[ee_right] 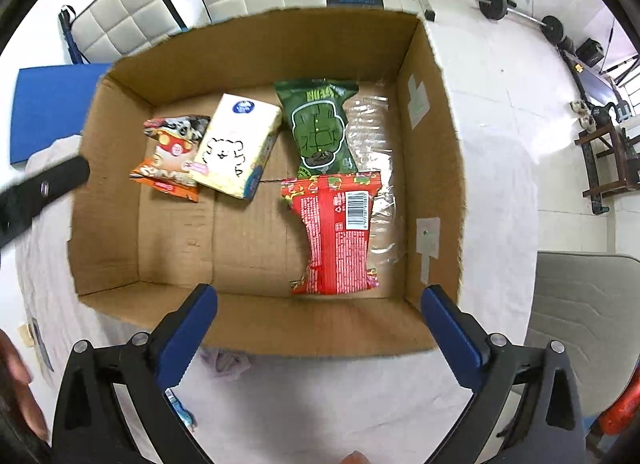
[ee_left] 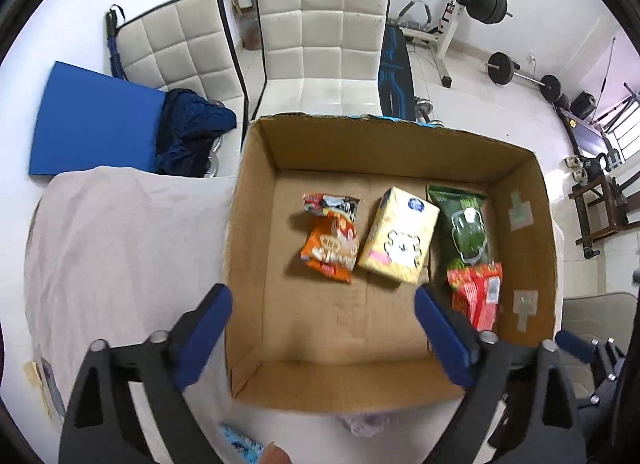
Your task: Organize soft objects
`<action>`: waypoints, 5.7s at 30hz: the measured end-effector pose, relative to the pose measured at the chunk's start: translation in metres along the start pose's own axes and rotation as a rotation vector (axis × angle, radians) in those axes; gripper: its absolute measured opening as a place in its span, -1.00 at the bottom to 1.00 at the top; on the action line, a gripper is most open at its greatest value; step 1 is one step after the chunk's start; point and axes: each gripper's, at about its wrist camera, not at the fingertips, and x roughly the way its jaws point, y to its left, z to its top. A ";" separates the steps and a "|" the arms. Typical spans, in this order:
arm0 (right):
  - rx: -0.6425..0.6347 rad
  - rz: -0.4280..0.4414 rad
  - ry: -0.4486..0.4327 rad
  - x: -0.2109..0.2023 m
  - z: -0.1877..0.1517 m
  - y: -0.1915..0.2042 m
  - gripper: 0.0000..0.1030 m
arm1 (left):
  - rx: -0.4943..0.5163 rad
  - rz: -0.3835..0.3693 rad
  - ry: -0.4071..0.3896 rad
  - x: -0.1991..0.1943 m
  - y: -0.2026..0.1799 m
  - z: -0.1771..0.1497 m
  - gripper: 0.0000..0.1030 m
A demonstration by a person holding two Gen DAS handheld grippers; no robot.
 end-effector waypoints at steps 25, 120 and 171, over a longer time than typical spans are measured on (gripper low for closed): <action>-0.288 0.074 0.045 0.025 -0.105 0.073 1.00 | -0.399 0.053 0.082 -0.022 0.095 -0.179 0.97; -0.036 0.160 0.145 0.063 0.017 0.043 -0.52 | -0.472 -0.304 0.343 0.092 0.026 -0.022 -0.66; -0.001 -0.017 -0.159 -0.059 -0.033 -0.010 1.00 | -0.087 0.100 -0.108 -0.070 -0.007 -0.067 0.83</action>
